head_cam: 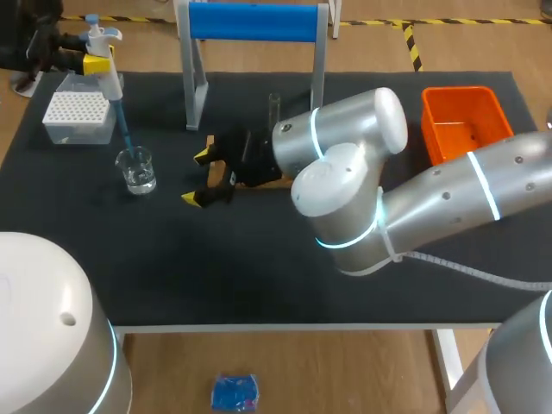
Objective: Invert the test tube, pick up the pipette, mount the tip to pipette, aspirate from beaker and dispense into the tube, eject the tip, return the pipette, and cap with the stopper.
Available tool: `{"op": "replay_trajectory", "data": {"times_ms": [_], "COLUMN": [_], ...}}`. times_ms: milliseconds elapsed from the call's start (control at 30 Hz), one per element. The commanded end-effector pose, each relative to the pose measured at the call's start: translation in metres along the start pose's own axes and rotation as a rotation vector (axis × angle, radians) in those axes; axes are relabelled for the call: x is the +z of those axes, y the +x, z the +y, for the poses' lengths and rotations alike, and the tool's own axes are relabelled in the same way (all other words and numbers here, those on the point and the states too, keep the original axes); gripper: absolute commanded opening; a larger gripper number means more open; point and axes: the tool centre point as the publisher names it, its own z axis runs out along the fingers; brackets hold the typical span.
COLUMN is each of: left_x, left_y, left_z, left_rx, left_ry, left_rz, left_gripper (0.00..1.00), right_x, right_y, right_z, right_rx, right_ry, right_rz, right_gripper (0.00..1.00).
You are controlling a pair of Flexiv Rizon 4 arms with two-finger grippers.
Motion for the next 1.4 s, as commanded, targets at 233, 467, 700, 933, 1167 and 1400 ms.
{"op": "replay_trajectory", "data": {"times_ms": [233,467,700,933,1167,1400], "left_x": [0.0003,0.0003,0.0003,0.0003,0.0003,-0.0031], "left_y": [0.0011,0.0011,0.0011,0.0011,0.0011,-0.0043], "left_z": [-0.0003,-0.0003,-0.0003,-0.0003,-0.0003,0.0070], "left_rx": [0.002,0.002,0.002,0.002,0.002,0.005], "left_ry": [0.000,0.000,0.000,0.000,0.000,0.001], "left_rz": [-0.003,-0.003,-0.003,-0.003,-0.003,-0.006], "left_gripper": [0.00,0.00,0.00,0.00,0.00,0.00], "right_x": [0.0191,0.0191,0.0191,0.0191,0.0191,0.0191], "right_y": [-0.0028,-0.0028,-0.0028,-0.0028,-0.0028,-0.0028], "right_z": [-0.0089,-0.0089,-0.0089,-0.0089,-0.0089,-0.0089], "right_rx": [0.008,0.008,0.008,0.008,0.008,0.008], "right_ry": [-0.033,-0.033,-0.033,-0.033,-0.033,-0.033], "right_rz": [-0.010,-0.010,-0.010,-0.010,-0.010,-0.010], "right_gripper": [1.00,1.00,1.00,1.00,1.00,1.00]}}
